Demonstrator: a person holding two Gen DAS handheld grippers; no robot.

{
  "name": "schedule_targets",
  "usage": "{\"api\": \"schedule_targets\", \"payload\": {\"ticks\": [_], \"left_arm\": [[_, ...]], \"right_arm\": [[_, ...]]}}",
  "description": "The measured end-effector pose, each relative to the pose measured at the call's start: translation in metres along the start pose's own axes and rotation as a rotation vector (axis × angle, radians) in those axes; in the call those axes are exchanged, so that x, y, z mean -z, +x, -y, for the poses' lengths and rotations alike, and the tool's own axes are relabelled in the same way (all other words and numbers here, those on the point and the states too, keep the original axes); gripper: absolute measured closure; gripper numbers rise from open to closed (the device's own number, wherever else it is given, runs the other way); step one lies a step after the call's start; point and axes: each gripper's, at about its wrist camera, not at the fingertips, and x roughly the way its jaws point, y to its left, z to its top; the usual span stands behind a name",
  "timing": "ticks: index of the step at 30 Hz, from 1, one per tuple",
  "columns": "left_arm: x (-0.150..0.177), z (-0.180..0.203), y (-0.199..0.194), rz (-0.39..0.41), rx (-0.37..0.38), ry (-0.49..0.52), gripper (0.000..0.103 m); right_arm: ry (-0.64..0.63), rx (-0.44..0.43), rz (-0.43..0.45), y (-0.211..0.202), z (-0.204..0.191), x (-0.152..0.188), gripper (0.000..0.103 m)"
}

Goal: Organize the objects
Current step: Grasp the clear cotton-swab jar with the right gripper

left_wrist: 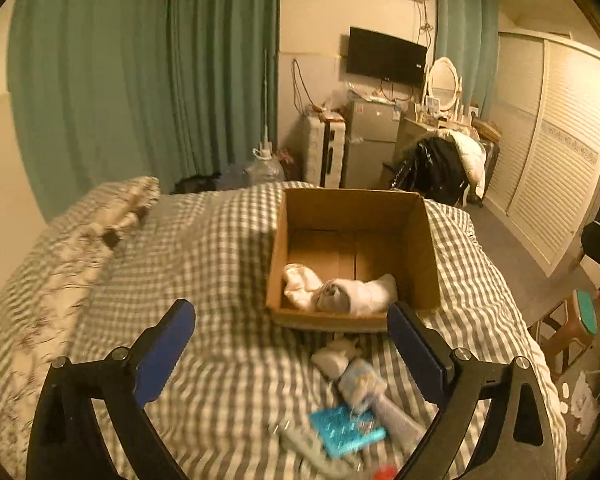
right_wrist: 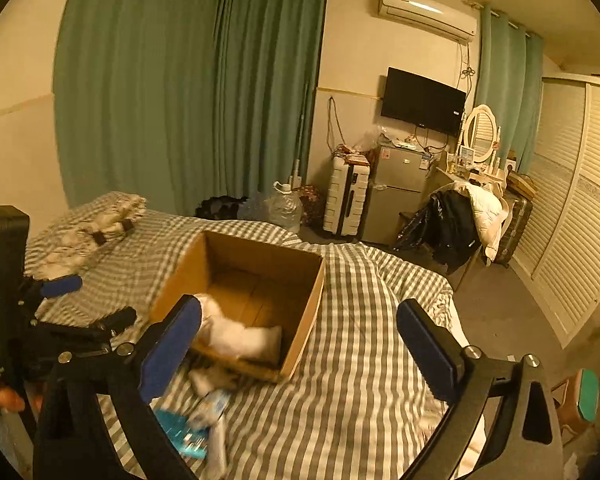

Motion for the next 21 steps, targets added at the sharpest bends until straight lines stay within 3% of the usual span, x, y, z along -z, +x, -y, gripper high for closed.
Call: {"api": "schedule_targets", "payload": {"ticks": [5, 9, 15, 21], "left_arm": [[0.036, -0.013, -0.051, 0.025, -0.056, -0.008, 0.000], [0.072, -0.023, -0.063, 0.004, -0.105, -0.062, 0.000], [0.126, -0.033, -0.054, -0.037, -0.194, -0.109, 0.000], [0.153, -0.043, -0.027, -0.103, -0.206, -0.114, 0.000]], "right_arm": [[0.004, -0.012, -0.011, -0.057, -0.009, 0.021, 0.001], [-0.014, -0.016, -0.041, -0.076, -0.033, 0.054, 0.001], [-0.089, -0.010, -0.150, -0.047, -0.086, 0.123, 0.001], [-0.175, -0.032, -0.304, -0.003, -0.123, 0.176, 0.001]]}}
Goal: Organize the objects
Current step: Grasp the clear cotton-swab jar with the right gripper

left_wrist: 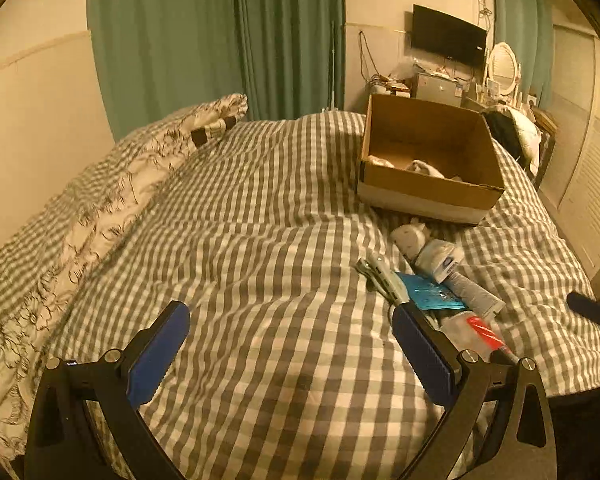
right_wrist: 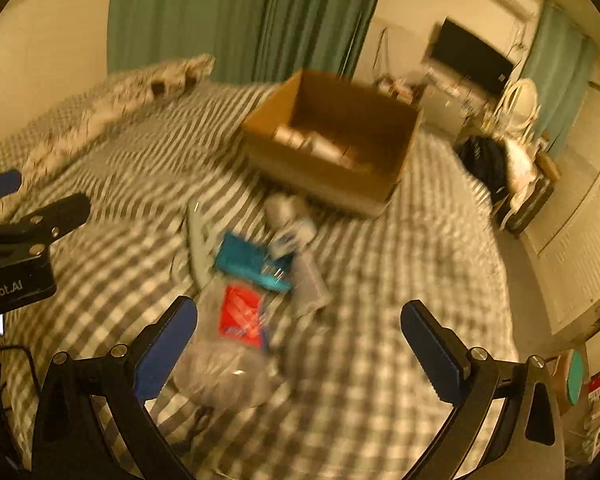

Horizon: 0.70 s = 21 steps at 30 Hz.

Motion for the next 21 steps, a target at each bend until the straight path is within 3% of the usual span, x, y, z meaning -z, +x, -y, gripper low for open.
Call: {"api": "schedule_targets", "payload": {"ticks": [13, 16, 18, 21], "left_arm": [[0.010, -0.009, 0.025, -0.053, 0.008, -0.012, 0.000], [0.008, -0.013, 0.025, -0.056, 0.005, -0.017, 0.000], [0.006, -0.015, 0.025, -0.054, 0.004, -0.021, 0.000], [0.004, -0.014, 0.025, -0.053, 0.006, -0.025, 0.000]], "right_arm": [[-0.032, -0.070, -0.173, 0.056, -0.028, 0.022, 0.004], [-0.022, -0.114, -0.201, 0.062, -0.032, 0.026, 0.017], [-0.025, -0.135, -0.207, 0.063, -0.033, 0.026, 0.039], [-0.035, -0.152, -0.209, 0.061, -0.034, 0.026, 0.039]]}}
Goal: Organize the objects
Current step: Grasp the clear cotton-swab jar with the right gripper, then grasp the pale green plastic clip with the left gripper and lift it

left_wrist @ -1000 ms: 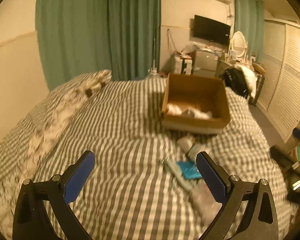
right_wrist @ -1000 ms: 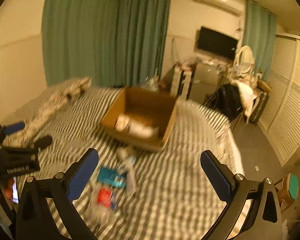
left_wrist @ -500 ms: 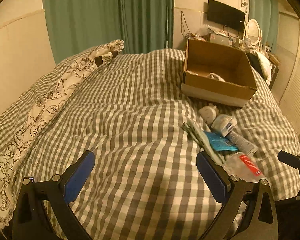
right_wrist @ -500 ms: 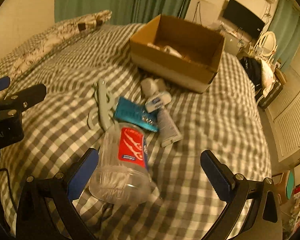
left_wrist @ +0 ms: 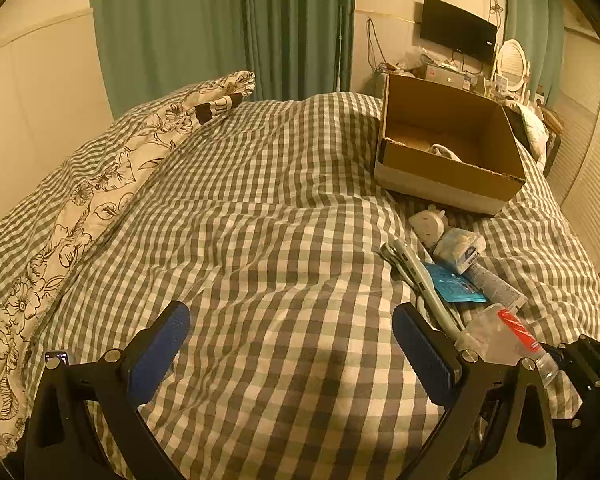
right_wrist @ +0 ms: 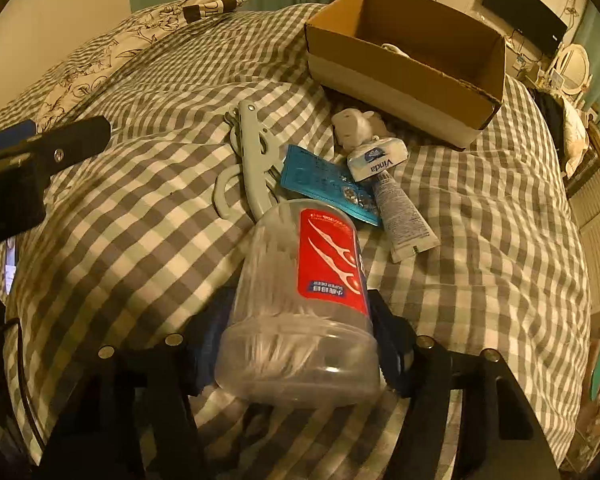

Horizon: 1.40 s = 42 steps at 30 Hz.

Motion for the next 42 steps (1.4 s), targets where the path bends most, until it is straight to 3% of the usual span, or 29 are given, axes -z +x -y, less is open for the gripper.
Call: {"api": "schedule_targets", "payload": {"ticks": [4, 12, 18, 23, 27, 30, 34, 36, 37, 38, 39, 41, 42], "left_arm": [[-0.002, 0.007, 0.004, -0.011, 0.009, 0.009, 0.000], [0.000, 0.045, 0.026, -0.070, 0.136, 0.017, 0.000], [-0.002, 0.069, 0.045, -0.124, 0.147, 0.057, 0.001], [-0.006, 0.091, 0.068, -0.192, 0.160, 0.111, 0.011], [-0.009, 0.106, 0.088, -0.261, 0.166, 0.132, 0.011], [-0.014, 0.116, 0.096, -0.258, 0.173, 0.128, 0.011], [-0.008, 0.132, 0.098, -0.253, 0.135, 0.200, 0.012], [-0.006, 0.136, 0.093, -0.245, 0.147, 0.215, 0.015], [-0.005, 0.138, 0.090, -0.238, 0.152, 0.215, 0.022], [-0.005, 0.138, 0.088, -0.229, 0.149, 0.214, 0.034], [-0.006, 0.139, 0.086, -0.221, 0.149, 0.215, 0.040], [-0.007, 0.140, 0.082, -0.215, 0.200, 0.212, 0.061], [-0.007, 0.141, 0.080, -0.214, 0.222, 0.207, 0.064]], "right_arm": [[0.031, -0.021, 0.047, -0.016, 0.010, -0.001, 0.039], [0.071, 0.023, 0.175, -0.054, 0.043, -0.017, 0.040], [0.068, 0.063, 0.249, -0.068, 0.066, -0.034, 0.039], [0.095, 0.046, 0.274, -0.067, 0.086, -0.041, 0.039], [0.114, 0.017, 0.282, -0.063, 0.099, -0.039, 0.039], [0.138, -0.002, 0.276, -0.057, 0.107, -0.037, 0.039], [0.166, -0.023, 0.274, -0.052, 0.116, -0.030, 0.039], [0.181, -0.032, 0.277, -0.052, 0.119, -0.027, 0.039], [0.189, -0.037, 0.278, -0.052, 0.120, -0.026, 0.039], [0.194, -0.040, 0.278, -0.052, 0.121, -0.025, 0.039], [0.198, -0.042, 0.278, -0.052, 0.121, -0.024, 0.039], [0.202, -0.047, 0.283, -0.053, 0.120, -0.024, 0.039], [0.202, -0.050, 0.288, -0.055, 0.119, -0.023, 0.039]]}}
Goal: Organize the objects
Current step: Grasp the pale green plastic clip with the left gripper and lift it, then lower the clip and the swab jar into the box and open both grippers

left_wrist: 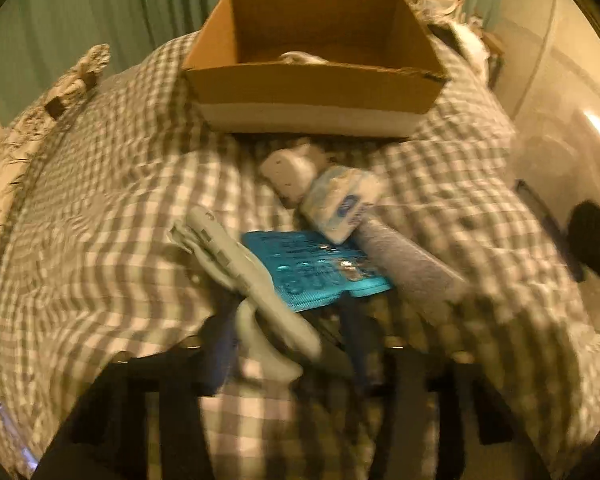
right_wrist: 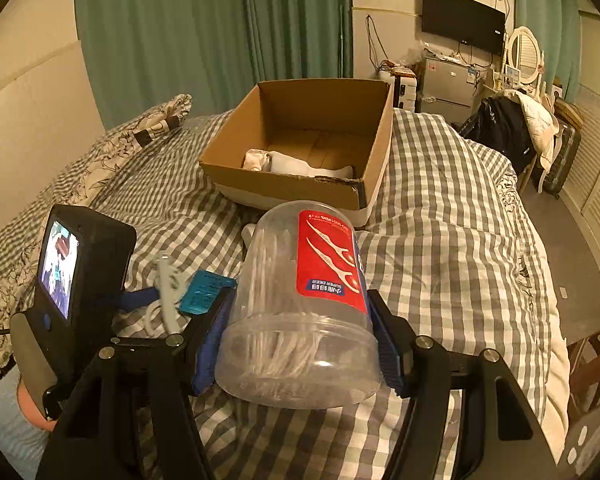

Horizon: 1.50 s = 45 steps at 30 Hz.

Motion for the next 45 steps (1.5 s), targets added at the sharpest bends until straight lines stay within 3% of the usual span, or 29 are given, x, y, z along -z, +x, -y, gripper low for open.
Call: {"api": "schedule_targets", "payload": {"ticks": [5, 9, 11, 17, 26, 30, 36, 45], "left_arm": [[0.004, 0.013, 0.000, -0.003, 0.010, 0.043, 0.068], [0.004, 0.005, 0.026, -0.098, 0.046, -0.005, 0.070], [0.004, 0.004, 0.022, -0.081, 0.063, -0.014, 0.081], [0.011, -0.007, -0.011, -0.005, 0.054, -0.035, 0.094], [0.026, -0.037, -0.059, 0.055, 0.067, -0.099, 0.095], [0.024, -0.047, -0.087, 0.118, 0.072, -0.119, 0.095], [0.000, -0.055, -0.118, 0.210, 0.070, -0.107, 0.095], [-0.063, -0.046, -0.116, 0.281, 0.109, -0.041, 0.095]], "right_arm": [[0.008, 0.000, 0.009, -0.005, 0.000, 0.001, 0.039], [0.016, 0.002, 0.006, -0.005, 0.002, 0.002, 0.039], [0.016, 0.002, 0.002, -0.004, 0.002, 0.003, 0.039], [0.016, 0.012, -0.007, -0.007, 0.002, 0.005, 0.039], [-0.010, 0.035, 0.033, -0.037, -0.015, 0.001, 0.039], [-0.034, 0.038, 0.055, -0.052, -0.026, -0.001, 0.039], [-0.058, 0.050, 0.098, -0.070, -0.035, -0.014, 0.039], [-0.077, 0.074, 0.175, -0.065, -0.026, -0.065, 0.040]]}}
